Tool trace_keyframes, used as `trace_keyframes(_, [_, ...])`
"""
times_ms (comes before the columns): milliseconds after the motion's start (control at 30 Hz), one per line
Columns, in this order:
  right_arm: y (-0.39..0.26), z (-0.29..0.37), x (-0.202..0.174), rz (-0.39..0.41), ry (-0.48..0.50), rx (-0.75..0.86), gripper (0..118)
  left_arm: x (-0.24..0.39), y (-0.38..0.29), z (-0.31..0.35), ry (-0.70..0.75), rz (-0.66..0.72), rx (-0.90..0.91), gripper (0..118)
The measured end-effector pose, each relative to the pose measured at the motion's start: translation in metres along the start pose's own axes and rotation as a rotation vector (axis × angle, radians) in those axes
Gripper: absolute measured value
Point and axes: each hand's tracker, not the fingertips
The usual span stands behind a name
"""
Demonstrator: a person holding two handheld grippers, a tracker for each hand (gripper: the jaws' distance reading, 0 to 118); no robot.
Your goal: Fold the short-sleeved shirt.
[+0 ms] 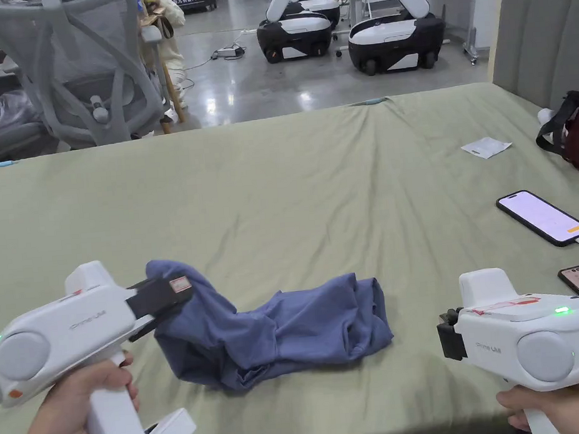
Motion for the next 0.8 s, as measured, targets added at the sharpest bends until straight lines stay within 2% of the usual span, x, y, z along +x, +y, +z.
trace_keyframes(200, [-0.005, 0.006, 0.014, -0.036, -0.013, 0.004, 0, 0.065, -0.033, -0.064, -0.095, -0.074, -0.121, 15])
trace_keyframes(367, [-0.009, 0.015, 0.027, -0.052, -0.037, 0.009, 0, 0.089, -0.073, -0.126, -0.097, -0.063, -0.279, 15])
trace_keyframes(467, [-0.011, 0.019, 0.036, -0.070, -0.053, 0.010, 0, 0.095, -0.094, -0.150, -0.019, -0.181, -0.283, 15])
trace_keyframes(500, [-0.012, 0.020, 0.038, -0.072, -0.057, 0.008, 0, 0.094, -0.094, -0.151, -0.019, -0.167, -0.285, 18])
trace_keyframes(567, [-0.014, 0.022, 0.042, -0.076, -0.059, 0.008, 0, 0.090, -0.088, -0.147, -0.064, -0.086, -0.259, 39])
trace_keyframes(600, [-0.015, 0.021, 0.043, -0.076, -0.061, 0.007, 0, 0.088, -0.083, -0.143, -0.105, -0.060, -0.249, 58])
trace_keyframes(633, [-0.015, 0.019, 0.043, -0.075, -0.066, 0.004, 0, 0.088, -0.077, -0.139, -0.168, -0.042, -0.250, 83])
trace_keyframes(700, [-0.015, 0.016, 0.040, -0.070, -0.078, -0.004, 0, 0.091, -0.067, -0.130, -0.206, -0.043, -0.248, 115])
trace_keyframes(800, [-0.015, 0.015, 0.032, -0.069, -0.071, 0.001, 0, 0.089, -0.049, -0.105, -0.154, -0.108, -0.153, 118])
